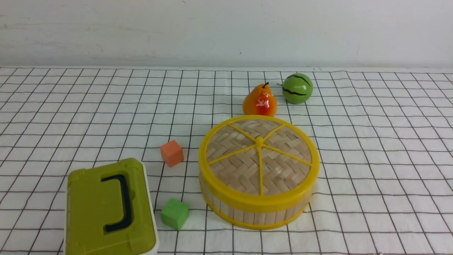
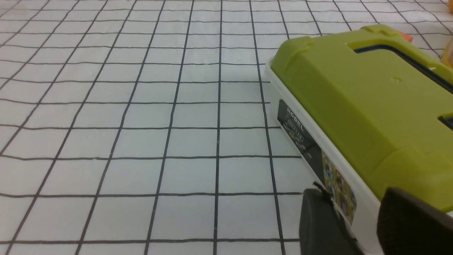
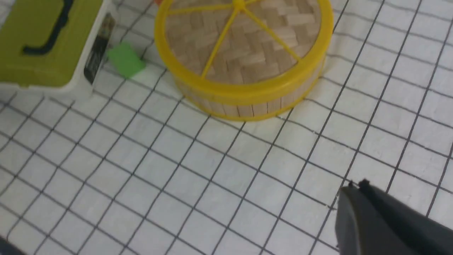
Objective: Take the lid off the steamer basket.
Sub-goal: Use the right arm to lift the lid of the steamer
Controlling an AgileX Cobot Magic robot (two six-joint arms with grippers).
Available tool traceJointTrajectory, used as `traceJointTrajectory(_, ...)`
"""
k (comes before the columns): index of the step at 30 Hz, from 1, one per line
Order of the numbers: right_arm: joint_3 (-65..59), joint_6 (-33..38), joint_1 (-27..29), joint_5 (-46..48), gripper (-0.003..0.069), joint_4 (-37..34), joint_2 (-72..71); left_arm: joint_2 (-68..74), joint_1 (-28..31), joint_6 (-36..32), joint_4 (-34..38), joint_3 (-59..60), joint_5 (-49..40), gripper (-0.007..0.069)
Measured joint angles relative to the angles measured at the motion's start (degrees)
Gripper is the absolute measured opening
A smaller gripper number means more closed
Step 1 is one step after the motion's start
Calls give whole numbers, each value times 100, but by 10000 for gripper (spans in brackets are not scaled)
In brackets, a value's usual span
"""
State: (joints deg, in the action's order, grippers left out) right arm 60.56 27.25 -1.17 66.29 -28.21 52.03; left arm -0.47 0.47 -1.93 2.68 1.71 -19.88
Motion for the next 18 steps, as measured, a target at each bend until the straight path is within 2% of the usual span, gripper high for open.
traceJointTrajectory(1,105,5,-34,37,-20,55,59,0,0,0,0,0,0,239)
traceJointTrajectory(2,516,2,-375,319,-19,313,580,0,0,0,0,0,0,239)
traceJointTrajectory(6,1248,-145,-970,506,-19,878,1421,0,0,0,0,0,0,239)
traceJointTrajectory(8,1856,-505,-1462,520,-18,1407,2114,0,0,0,0,0,0,239)
traceJointTrajectory(9,1895,-528,-1499,520,-18,1443,2165,0,0,0,0,0,0,239)
traceJointTrajectory(10,2193,-653,-1826,520,-15,1700,2607,0,0,0,0,0,0,239)
traceJointTrajectory(16,3063,-922,-2462,520,3,2033,3770,0,0,0,0,0,0,239)
traceJointTrajectory(18,3543,-1094,-2525,520,56,1983,4359,0,0,0,0,0,0,239)
